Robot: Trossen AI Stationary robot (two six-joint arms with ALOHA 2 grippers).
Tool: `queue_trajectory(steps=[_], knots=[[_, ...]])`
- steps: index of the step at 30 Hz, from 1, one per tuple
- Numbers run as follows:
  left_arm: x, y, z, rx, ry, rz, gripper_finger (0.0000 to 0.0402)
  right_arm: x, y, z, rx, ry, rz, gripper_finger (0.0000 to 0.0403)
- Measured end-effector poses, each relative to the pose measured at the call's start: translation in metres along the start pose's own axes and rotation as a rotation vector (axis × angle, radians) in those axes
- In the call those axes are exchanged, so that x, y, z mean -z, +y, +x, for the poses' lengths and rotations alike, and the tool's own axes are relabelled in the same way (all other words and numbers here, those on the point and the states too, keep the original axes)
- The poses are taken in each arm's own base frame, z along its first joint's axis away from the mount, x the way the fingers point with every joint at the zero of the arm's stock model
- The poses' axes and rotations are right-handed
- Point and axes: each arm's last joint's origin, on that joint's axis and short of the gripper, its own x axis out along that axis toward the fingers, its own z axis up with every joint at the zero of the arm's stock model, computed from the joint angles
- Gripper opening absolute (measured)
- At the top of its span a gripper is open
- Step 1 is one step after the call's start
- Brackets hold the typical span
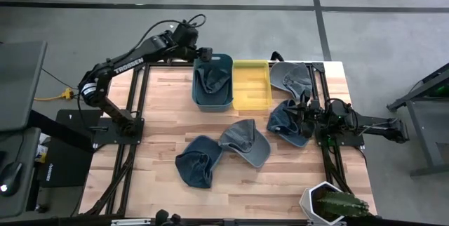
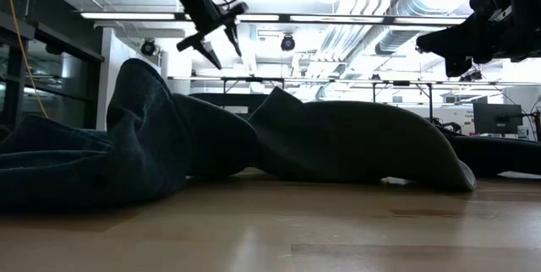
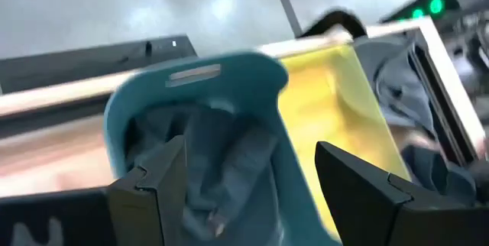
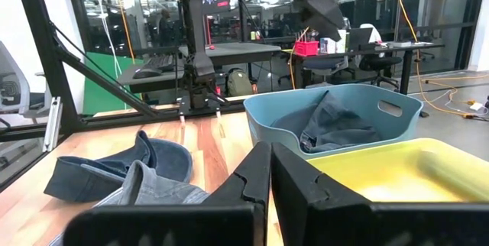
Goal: Pick & Place hat
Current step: Put the top black cap into the blue bin
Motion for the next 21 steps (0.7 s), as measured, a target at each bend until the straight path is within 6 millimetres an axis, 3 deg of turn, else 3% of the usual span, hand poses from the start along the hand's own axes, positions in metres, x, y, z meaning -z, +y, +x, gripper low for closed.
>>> queue_trajectory(steps=[10,21], knots=[[0.01,0.003,-0.052,-0.004,-0.033,0.034,0.0232,0.0,0.0,0.0,0.0,0.0,0.0,0.0005],[0.083,0.006,-0.058,0.073,-0.011,-0.041,0.0232,-0.002,0.0,0.0,0.008,-0.024,0.001,0.0007]])
